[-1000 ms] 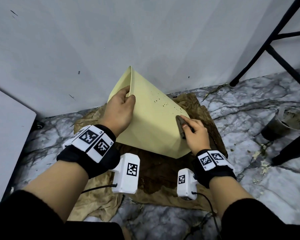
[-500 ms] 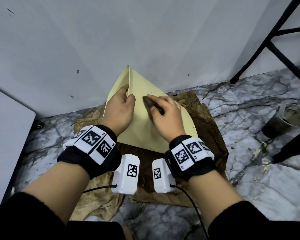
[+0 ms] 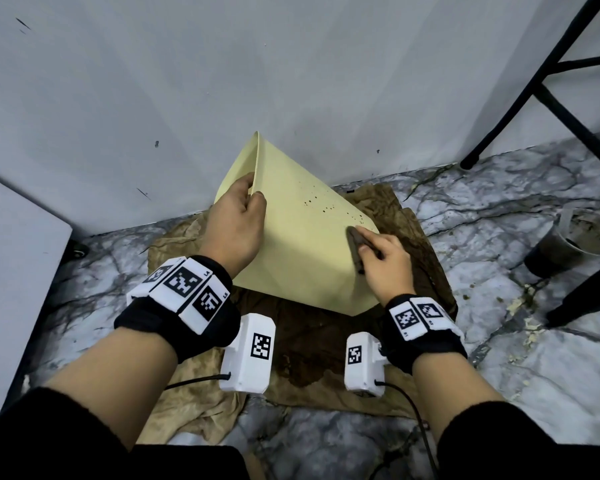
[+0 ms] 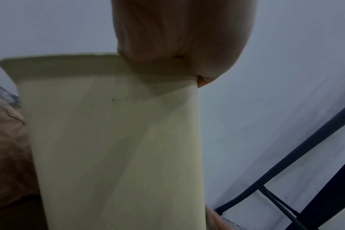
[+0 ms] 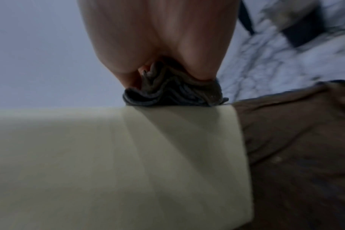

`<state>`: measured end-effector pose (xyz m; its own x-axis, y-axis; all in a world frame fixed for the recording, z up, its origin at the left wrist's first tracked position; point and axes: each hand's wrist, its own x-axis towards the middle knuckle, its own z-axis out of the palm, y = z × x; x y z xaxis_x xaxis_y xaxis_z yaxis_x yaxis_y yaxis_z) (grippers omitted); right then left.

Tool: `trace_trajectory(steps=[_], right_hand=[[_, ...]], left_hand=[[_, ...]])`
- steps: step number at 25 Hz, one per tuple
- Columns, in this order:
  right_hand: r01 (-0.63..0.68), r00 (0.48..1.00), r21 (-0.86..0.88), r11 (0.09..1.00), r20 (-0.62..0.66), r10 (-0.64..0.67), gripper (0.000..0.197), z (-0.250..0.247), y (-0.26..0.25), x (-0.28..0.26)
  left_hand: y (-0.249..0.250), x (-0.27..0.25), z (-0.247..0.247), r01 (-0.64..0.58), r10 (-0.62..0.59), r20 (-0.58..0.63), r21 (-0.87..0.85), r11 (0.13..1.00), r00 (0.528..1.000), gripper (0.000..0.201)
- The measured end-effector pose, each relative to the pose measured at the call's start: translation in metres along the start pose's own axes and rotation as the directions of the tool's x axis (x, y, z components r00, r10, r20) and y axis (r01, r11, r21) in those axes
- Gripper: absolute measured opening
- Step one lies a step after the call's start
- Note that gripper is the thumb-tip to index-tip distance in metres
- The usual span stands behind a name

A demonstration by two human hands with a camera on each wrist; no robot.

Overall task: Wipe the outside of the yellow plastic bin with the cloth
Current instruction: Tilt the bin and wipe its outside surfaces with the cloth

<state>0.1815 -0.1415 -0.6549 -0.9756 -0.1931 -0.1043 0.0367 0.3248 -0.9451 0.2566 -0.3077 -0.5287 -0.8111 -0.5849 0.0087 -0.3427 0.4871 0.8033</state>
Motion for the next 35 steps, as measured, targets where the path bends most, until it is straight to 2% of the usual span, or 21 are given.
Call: trace_trajectory(steps=[2,4,10,13,16,19,23,27,29,32,35], right_hand=[[-0.121,0.992,-0.023,0.992,-0.028,0.120,0.031,-0.010,0.021,0.002],[-0.166,0.986,-0.024,0.986,-0.036,0.166,0.031,-0.013,0.029,0.001],[-0.157,0.987,-0.003,0.988,-0.030,0.157,0.031,-0.009,0.025,-0.004],[-0.153,0.988,0.001,0.988,-0.027,0.153,0.032,-0.005,0.021,-0.008],[-0.090,0.996,0.031,0.995,-0.010,0.090,0.032,0.005,0.003,-0.008],[0.036,0.999,0.084,0.996,-0.018,-0.035,0.032,0.018,-0.026,-0.009],[0.240,0.971,0.083,0.967,-0.031,-0.238,0.033,0.037,-0.062,-0.019],[0.316,0.949,0.078,0.945,-0.022,-0.316,0.035,0.040,-0.067,-0.025],[0.285,0.959,0.072,0.956,-0.019,-0.284,0.035,0.037,-0.054,-0.020],[0.137,0.990,0.058,0.989,-0.039,-0.134,0.034,0.029,-0.024,-0.011],[-0.032,0.997,0.004,0.999,-0.065,0.032,0.033,0.011,0.014,0.000]], left_hand=[[0.001,-0.001,-0.001,-0.017,0.017,0.003,0.022,1.000,1.000,0.043],[0.003,-0.003,-0.003,-0.014,0.014,0.019,0.026,1.000,1.000,0.042],[0.007,0.001,-0.011,0.114,-0.117,0.142,0.034,0.993,0.983,0.047],[0.006,-0.001,-0.006,0.107,-0.098,0.185,-0.038,0.994,0.978,0.039],[0.009,-0.005,0.002,0.053,-0.041,0.168,-0.065,0.997,0.985,0.039],[0.010,-0.013,0.008,0.019,-0.011,0.155,-0.054,0.998,0.988,0.040],[0.005,-0.017,0.015,0.005,-0.009,0.087,0.040,0.999,0.996,0.043],[0.002,-0.015,0.017,0.004,-0.010,0.079,0.079,0.997,0.997,0.044],[0.002,-0.013,0.016,0.012,-0.018,0.088,0.065,0.998,0.996,0.044],[0.001,-0.013,0.014,0.023,-0.029,0.092,0.070,0.997,0.995,0.043],[-0.002,-0.014,0.013,0.029,-0.033,0.098,0.046,0.999,0.995,0.044]])
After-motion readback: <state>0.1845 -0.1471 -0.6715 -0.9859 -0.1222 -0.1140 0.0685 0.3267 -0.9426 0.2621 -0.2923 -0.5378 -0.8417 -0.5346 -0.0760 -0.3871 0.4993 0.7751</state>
